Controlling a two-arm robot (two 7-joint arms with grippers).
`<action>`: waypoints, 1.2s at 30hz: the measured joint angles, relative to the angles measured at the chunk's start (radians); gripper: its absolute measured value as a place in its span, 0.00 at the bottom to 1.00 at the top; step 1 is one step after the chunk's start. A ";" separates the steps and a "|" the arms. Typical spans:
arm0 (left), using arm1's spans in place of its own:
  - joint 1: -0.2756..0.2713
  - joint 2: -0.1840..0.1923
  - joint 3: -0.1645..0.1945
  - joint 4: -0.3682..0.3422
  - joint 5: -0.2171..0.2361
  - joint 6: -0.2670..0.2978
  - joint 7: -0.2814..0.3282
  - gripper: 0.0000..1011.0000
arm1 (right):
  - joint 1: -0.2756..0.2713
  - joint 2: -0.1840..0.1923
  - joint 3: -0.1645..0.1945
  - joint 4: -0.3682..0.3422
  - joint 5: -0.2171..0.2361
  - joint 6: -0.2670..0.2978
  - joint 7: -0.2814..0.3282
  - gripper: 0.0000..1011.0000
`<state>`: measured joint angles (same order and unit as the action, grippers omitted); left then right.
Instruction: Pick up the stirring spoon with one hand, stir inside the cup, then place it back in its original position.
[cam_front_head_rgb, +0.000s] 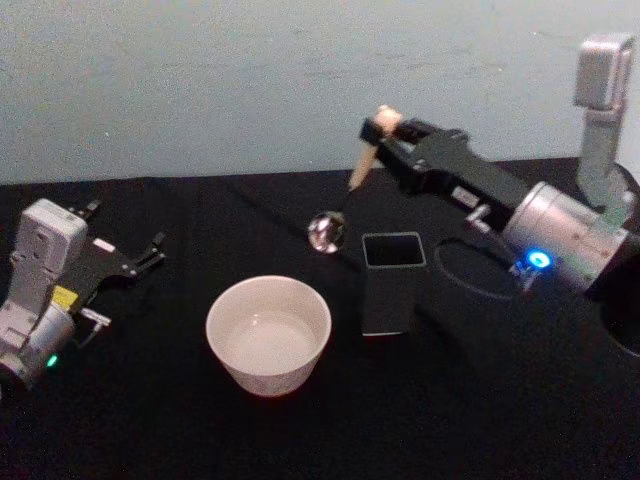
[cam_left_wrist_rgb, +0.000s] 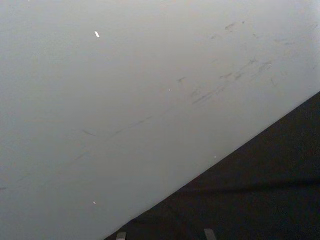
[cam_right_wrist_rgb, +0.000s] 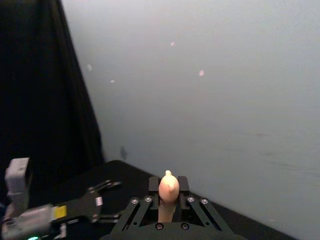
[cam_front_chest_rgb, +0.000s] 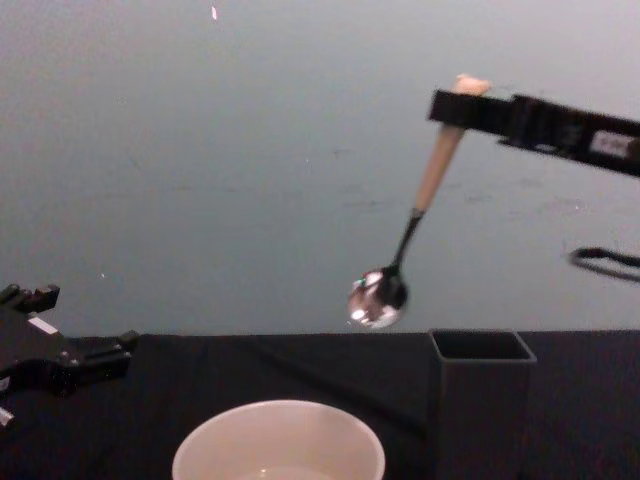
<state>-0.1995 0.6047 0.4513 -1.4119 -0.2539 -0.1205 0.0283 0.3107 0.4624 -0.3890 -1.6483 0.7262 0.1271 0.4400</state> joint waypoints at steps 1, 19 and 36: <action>0.000 0.000 0.000 0.000 0.000 0.000 0.000 0.99 | 0.003 -0.002 -0.008 0.003 0.001 0.001 0.003 0.22; 0.000 0.000 0.000 0.000 0.000 0.000 0.000 0.99 | 0.040 -0.015 -0.165 0.090 -0.093 -0.035 0.070 0.22; 0.000 0.000 0.000 0.000 0.000 0.000 0.000 0.99 | 0.030 -0.014 -0.219 0.129 -0.180 -0.061 0.122 0.22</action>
<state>-0.1996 0.6047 0.4513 -1.4120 -0.2539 -0.1205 0.0283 0.3408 0.4481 -0.6084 -1.5192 0.5465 0.0658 0.5622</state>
